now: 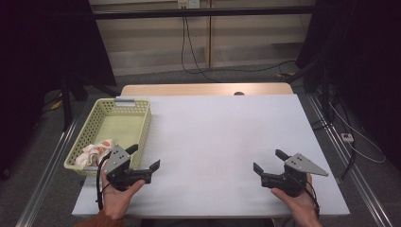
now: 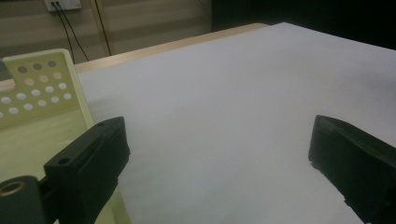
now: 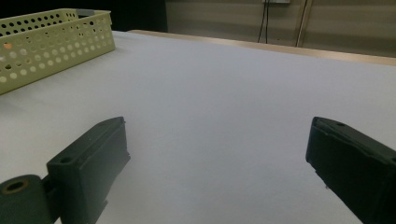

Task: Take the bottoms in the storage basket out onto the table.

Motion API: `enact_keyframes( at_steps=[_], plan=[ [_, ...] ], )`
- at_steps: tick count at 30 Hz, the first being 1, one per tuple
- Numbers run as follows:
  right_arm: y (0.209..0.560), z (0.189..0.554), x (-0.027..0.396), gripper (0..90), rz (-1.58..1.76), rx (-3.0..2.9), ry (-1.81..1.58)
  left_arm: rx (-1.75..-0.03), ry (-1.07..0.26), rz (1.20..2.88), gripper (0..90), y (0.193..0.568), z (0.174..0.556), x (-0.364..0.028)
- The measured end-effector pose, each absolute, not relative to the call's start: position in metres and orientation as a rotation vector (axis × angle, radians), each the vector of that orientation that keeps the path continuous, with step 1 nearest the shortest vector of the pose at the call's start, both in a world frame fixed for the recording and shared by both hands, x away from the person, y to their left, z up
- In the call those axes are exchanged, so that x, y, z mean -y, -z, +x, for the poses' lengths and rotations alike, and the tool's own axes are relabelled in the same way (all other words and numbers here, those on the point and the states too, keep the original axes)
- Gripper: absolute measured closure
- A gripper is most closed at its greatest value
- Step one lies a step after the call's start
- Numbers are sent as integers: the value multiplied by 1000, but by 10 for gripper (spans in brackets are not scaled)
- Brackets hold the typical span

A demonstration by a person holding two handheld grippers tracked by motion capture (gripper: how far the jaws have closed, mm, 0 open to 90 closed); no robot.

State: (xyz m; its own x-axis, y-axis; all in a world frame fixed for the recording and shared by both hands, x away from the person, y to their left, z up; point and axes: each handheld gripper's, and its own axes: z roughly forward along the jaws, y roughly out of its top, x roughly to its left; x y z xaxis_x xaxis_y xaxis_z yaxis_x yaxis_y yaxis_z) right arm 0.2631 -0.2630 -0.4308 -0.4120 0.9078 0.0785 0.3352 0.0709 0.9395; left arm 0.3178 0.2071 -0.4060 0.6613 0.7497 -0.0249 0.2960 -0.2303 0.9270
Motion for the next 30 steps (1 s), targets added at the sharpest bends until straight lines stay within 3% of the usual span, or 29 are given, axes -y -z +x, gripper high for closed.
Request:
enact_keyframes(
  at_steps=[30],
  plan=[
    [434,268,265,49,1285,-1814,-1375,-860,-528,1801,42,390,324,-221]
  ],
)
